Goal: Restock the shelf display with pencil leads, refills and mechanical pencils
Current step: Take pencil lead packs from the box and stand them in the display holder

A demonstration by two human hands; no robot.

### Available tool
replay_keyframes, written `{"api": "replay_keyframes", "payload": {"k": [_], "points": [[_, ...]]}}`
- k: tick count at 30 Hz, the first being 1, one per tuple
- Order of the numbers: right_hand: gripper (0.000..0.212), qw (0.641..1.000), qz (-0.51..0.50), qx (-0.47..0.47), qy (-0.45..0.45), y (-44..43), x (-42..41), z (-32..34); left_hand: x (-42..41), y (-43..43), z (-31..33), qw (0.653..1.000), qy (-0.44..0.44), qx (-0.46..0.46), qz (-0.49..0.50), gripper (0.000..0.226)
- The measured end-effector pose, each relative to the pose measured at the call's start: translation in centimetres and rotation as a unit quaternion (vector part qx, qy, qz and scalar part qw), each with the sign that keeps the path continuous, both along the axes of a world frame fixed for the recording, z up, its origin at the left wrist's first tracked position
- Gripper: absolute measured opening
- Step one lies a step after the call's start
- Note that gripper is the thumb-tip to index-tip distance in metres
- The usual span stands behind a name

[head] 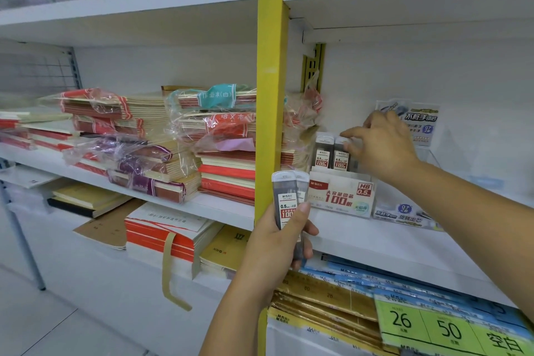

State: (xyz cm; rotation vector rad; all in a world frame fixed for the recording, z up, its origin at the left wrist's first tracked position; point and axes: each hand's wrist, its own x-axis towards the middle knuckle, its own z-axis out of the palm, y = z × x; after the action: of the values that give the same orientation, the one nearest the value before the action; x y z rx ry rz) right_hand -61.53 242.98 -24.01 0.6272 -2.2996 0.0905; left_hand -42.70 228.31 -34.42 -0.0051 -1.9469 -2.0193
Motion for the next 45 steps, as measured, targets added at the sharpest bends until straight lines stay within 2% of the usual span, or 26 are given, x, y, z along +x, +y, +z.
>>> {"api": "replay_keyframes", "payload": {"k": [2,4,8,11,14,16,24,29,33,36,38,42,45], "points": [[0.042,0.999,-0.029,0.032,-0.033,0.1,0.3,0.3,0.0,0.0,-0.1,1.000,0.002,0.011,-0.007,0.038],[0.048,0.997,-0.028,0.016,-0.075,0.3,1.1,0.4,0.1,0.1,0.1,0.999,0.007,0.026,-0.021,0.023],[0.040,0.985,0.106,-0.104,-0.086,1.4,4.5,0.4,0.3,0.3,0.4,0.999,-0.006,0.028,-0.040,0.027],[0.026,0.939,0.230,-0.191,-0.167,2.3,8.2,-0.3,0.8,0.8,0.7,0.998,0.002,0.018,-0.052,0.024],[0.021,0.859,0.304,-0.252,-0.326,2.5,11.0,-1.4,1.2,1.5,1.0,0.997,0.010,0.019,-0.074,0.024],[0.025,0.811,0.330,-0.289,-0.386,2.5,11.7,-2.4,1.3,2.1,1.1,0.996,0.009,0.019,-0.088,0.025],[0.018,0.754,0.318,-0.425,-0.388,4.4,11.9,-3.8,0.5,3.7,0.5,0.993,-0.016,0.039,-0.112,0.028],[0.015,0.770,0.297,-0.449,-0.342,5.6,11.0,-2.5,-0.1,3.9,0.2,0.995,-0.014,0.053,-0.089,0.024],[0.021,0.802,0.296,-0.481,-0.195,6.3,8.5,0.9,-0.6,3.4,0.2,0.998,0.002,0.040,-0.054,0.021],[0.020,0.886,0.262,-0.365,-0.112,6.0,6.4,2.9,-0.8,3.2,0.2,0.998,0.011,0.046,-0.043,0.019],[0.018,0.933,0.218,-0.273,-0.091,5.4,5.0,3.3,-0.9,3.1,0.3,0.998,0.014,0.053,-0.037,0.019],[0.016,0.968,0.175,-0.154,-0.095,4.0,3.1,2.8,-1.2,3.0,0.3,0.998,0.013,0.062,-0.030,0.017],[0.022,0.970,0.155,-0.133,-0.134,3.4,2.0,2.0,-1.3,2.9,0.3,0.997,0.012,0.065,-0.030,0.017]]}}
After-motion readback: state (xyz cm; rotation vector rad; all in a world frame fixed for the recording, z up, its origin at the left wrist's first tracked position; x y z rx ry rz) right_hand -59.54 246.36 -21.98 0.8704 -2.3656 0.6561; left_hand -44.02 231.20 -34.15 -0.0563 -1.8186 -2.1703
